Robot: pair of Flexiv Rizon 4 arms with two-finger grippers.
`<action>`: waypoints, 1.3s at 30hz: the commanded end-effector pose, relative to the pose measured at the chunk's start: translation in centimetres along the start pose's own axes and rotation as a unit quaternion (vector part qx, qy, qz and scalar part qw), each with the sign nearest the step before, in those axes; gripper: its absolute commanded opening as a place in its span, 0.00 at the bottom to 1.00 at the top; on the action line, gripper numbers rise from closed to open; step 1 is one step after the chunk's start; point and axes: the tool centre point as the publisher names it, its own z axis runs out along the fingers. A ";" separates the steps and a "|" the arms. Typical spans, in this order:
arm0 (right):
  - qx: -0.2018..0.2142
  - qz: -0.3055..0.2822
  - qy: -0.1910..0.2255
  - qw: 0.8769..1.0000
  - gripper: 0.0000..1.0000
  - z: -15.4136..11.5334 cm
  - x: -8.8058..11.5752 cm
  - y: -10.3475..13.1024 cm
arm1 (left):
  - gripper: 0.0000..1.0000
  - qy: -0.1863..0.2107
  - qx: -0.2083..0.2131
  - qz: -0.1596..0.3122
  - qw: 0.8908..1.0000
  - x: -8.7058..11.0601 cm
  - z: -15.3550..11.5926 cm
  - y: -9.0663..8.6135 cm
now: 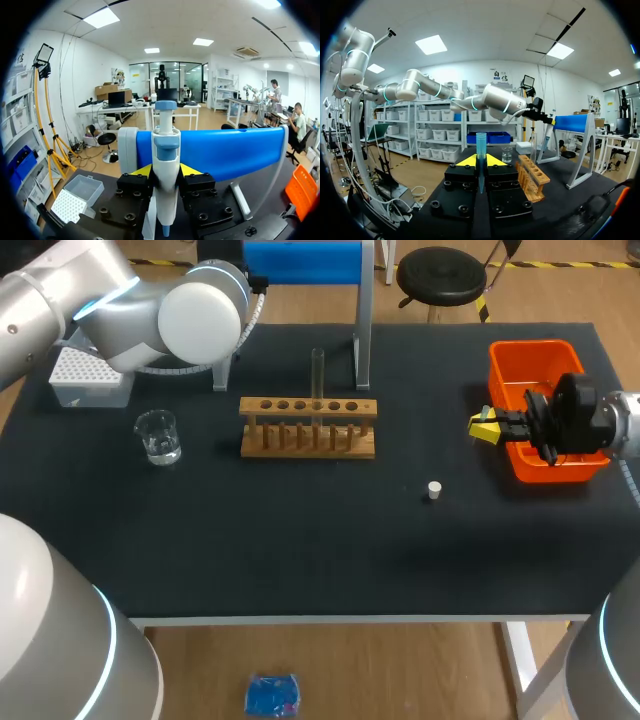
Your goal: Invert the test tube, pick up the pipette, mount the tip to pipette, aspirate from beaker and dispense into the tube, eject the tip, return the pipette, and cap with the stopper.
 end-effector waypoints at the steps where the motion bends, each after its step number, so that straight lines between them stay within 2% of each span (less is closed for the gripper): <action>1: 0.000 0.000 0.001 1.000 0.00 -0.1 0.0 0.0 | 0.00 0.001 -0.002 0.000 1.000 0.0 0.3 0.1; 7: 0.000 0.000 0.001 1.000 0.00 -0.1 0.0 0.0 | 0.00 0.000 0.003 0.000 1.000 -0.1 0.2 -0.3; 20: 0.000 0.000 0.001 1.000 0.00 -0.1 0.0 0.0 | 0.00 -0.008 0.028 0.014 0.999 -0.7 -0.5 -3.7; 30: 0.000 0.000 0.001 1.000 0.00 -0.1 0.0 0.0 | 0.00 0.002 0.039 0.014 0.999 -0.4 -2.2 -4.7; 35: 0.000 0.000 0.001 1.000 0.00 -0.1 0.0 0.0 | 0.00 0.037 0.045 0.020 0.998 -0.1 -4.4 -5.3; 39: 0.000 0.000 0.001 1.000 0.00 -0.1 0.0 0.0 | 0.00 0.108 0.056 0.039 0.992 0.1 -7.1 -6.3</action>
